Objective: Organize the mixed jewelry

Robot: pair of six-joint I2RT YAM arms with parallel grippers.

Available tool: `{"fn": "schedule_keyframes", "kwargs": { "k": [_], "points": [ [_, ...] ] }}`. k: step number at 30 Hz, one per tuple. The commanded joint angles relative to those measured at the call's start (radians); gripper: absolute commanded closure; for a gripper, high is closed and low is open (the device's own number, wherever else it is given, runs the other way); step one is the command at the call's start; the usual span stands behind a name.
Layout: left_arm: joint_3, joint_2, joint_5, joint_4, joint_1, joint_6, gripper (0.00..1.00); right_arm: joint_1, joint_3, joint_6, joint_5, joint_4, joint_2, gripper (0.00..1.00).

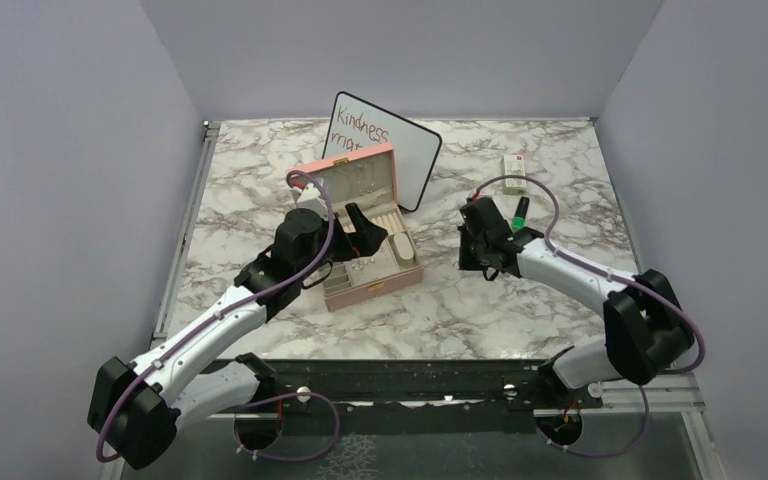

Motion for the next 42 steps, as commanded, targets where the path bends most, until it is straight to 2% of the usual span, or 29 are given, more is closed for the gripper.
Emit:
{"fn": "schedule_keyframes", "kwargs": {
  "k": [1, 5, 10, 11, 20, 26, 30, 35, 37, 42],
  "points": [
    [-0.009, 0.051, 0.172, 0.117, 0.003, -0.079, 0.01, -0.005, -0.019, -0.009, -0.046, 0.055, -0.113, 0.99],
    [0.001, 0.11, 0.258, 0.188, 0.001, -0.121, 0.04, -0.005, -0.018, -0.013, -0.144, 0.097, -0.181, 0.99],
    [0.014, 0.22, 0.367, 0.307, -0.008, -0.185, 0.26, -0.005, -0.033, 0.001, -0.285, 0.186, -0.265, 0.99],
    [0.015, 0.244, 0.383, 0.33, -0.014, -0.202, 0.28, -0.005, -0.037, 0.006, -0.305, 0.203, -0.279, 0.99],
    [0.105, 0.387, 0.42, 0.379, -0.067, -0.226, 0.31, -0.005, -0.021, 0.023, -0.435, 0.256, -0.306, 0.99],
    [0.104, 0.423, 0.433, 0.391, -0.076, -0.231, 0.61, -0.005, -0.023, 0.046, -0.46, 0.276, -0.315, 0.99],
    [0.101, 0.431, 0.439, 0.395, -0.077, -0.231, 0.75, -0.005, -0.024, 0.056, -0.464, 0.282, -0.318, 0.99],
    [0.107, 0.434, 0.431, 0.394, -0.077, -0.222, 0.87, -0.005, -0.027, 0.058, -0.47, 0.287, -0.315, 0.99],
    [0.11, 0.438, 0.43, 0.396, -0.077, -0.216, 0.99, -0.005, -0.029, 0.054, -0.475, 0.289, -0.315, 0.99],
    [0.115, 0.428, 0.421, 0.396, -0.077, -0.192, 1.0, -0.005, -0.037, 0.061, -0.467, 0.289, -0.324, 0.98]
  ]
}}
